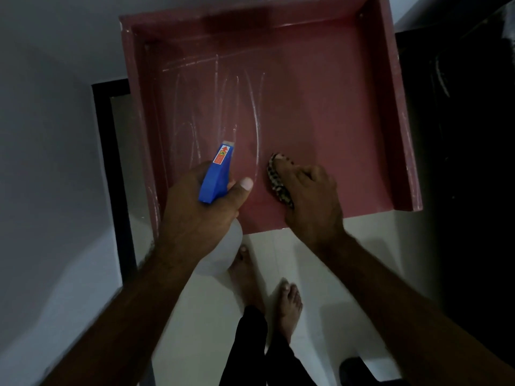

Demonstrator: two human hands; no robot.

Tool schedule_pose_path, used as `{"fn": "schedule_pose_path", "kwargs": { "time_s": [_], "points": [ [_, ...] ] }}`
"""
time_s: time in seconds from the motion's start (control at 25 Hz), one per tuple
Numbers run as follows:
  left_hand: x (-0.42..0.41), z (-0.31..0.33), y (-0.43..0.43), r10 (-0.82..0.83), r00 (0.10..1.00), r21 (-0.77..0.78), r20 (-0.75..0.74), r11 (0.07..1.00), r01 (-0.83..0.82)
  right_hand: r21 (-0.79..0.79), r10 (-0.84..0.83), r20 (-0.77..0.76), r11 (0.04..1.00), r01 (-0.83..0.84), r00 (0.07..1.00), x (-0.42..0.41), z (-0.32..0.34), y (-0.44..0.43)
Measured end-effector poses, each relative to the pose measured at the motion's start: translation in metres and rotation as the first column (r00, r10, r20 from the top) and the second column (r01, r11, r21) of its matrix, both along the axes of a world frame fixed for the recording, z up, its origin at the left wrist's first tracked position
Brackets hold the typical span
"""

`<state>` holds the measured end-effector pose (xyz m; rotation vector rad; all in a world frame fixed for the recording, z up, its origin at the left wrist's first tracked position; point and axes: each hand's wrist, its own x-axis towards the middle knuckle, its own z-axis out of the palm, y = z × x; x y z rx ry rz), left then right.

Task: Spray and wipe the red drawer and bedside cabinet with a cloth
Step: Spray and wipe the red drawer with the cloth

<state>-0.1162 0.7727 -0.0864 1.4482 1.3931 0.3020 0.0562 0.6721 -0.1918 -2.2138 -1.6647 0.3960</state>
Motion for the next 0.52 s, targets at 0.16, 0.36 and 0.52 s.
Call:
{"fn": "schedule_pose_path", "kwargs": {
  "time_s": [0.16,0.36,0.52],
  "points": [
    [0.002,0.000,-0.007,0.029,1.000,-0.018,-0.009,0.999,-0.029,0.008,-0.241,-0.032,0.970,0.241,0.970,0.018,-0.004,-0.012],
    [0.003,0.005,-0.016,0.028,0.999,0.004,-0.046,1.000,-0.028,0.014,-0.179,-0.033,0.984,0.179,0.983,-0.021,-0.003,-0.016],
    [0.002,0.007,-0.025,0.031,0.999,-0.010,-0.026,0.999,-0.032,0.022,-0.066,-0.041,0.997,0.067,0.997,-0.011,-0.004,-0.027]
  ]
}}
